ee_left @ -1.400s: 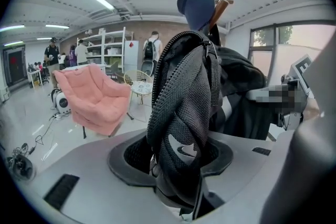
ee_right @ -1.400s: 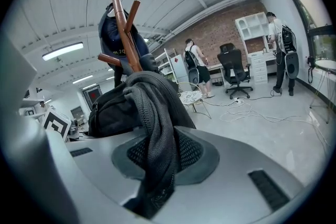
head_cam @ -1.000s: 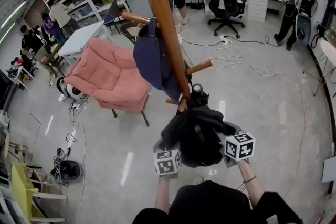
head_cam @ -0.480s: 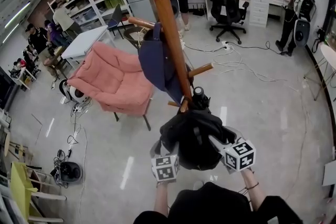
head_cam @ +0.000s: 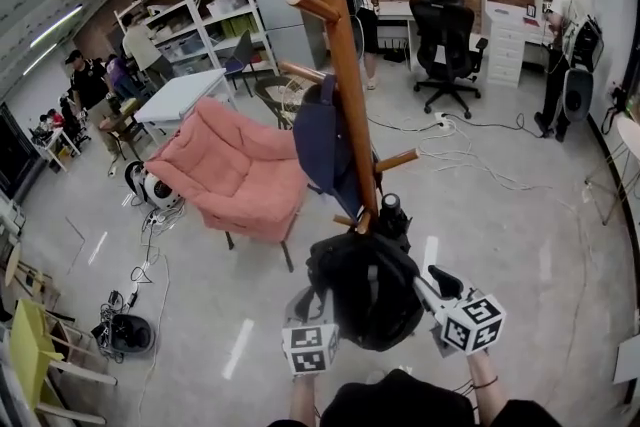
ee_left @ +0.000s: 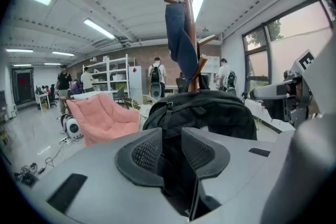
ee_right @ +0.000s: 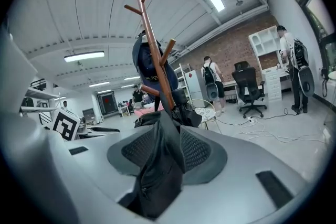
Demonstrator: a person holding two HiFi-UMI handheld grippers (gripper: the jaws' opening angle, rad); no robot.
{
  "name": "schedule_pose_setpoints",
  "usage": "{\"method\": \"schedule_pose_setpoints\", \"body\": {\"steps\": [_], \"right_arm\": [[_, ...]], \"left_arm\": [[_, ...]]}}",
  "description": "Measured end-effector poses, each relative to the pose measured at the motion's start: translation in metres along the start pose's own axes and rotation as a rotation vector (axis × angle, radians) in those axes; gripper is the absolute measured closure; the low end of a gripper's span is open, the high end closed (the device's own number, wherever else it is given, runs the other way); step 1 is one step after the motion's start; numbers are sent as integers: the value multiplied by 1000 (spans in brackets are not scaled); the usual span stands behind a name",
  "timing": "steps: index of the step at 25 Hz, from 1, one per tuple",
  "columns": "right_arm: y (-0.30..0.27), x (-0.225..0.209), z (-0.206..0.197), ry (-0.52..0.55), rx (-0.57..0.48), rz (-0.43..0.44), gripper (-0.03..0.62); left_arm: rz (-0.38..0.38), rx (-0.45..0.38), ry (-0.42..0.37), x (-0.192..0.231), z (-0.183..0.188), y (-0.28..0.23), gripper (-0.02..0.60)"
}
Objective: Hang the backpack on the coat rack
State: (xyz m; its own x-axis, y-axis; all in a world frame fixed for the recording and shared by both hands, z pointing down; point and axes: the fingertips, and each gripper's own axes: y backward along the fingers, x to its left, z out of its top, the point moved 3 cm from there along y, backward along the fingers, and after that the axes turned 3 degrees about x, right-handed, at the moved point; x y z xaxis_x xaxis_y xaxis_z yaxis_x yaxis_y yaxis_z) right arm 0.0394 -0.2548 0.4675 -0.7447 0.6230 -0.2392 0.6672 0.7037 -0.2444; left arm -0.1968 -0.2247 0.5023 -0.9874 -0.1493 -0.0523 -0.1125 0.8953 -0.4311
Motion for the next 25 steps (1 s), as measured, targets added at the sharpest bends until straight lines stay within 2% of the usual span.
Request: {"method": "schedule_pose_setpoints", "body": {"steps": [5, 8, 18, 25], "right_arm": [[12, -3, 13, 21, -26, -32, 530], [21, -6, 25, 23, -52, -52, 556], [42, -11, 51, 15, -126, -64, 576], [55, -10, 59, 47, -147, -57, 580]], "left_arm": [[-3, -46, 10, -2, 15, 18, 511], [-18, -72, 1, -7, 25, 29, 532], [-25, -194, 56, 7, 43, 66, 561], [-8, -241, 44, 12, 52, 82, 565]]}}
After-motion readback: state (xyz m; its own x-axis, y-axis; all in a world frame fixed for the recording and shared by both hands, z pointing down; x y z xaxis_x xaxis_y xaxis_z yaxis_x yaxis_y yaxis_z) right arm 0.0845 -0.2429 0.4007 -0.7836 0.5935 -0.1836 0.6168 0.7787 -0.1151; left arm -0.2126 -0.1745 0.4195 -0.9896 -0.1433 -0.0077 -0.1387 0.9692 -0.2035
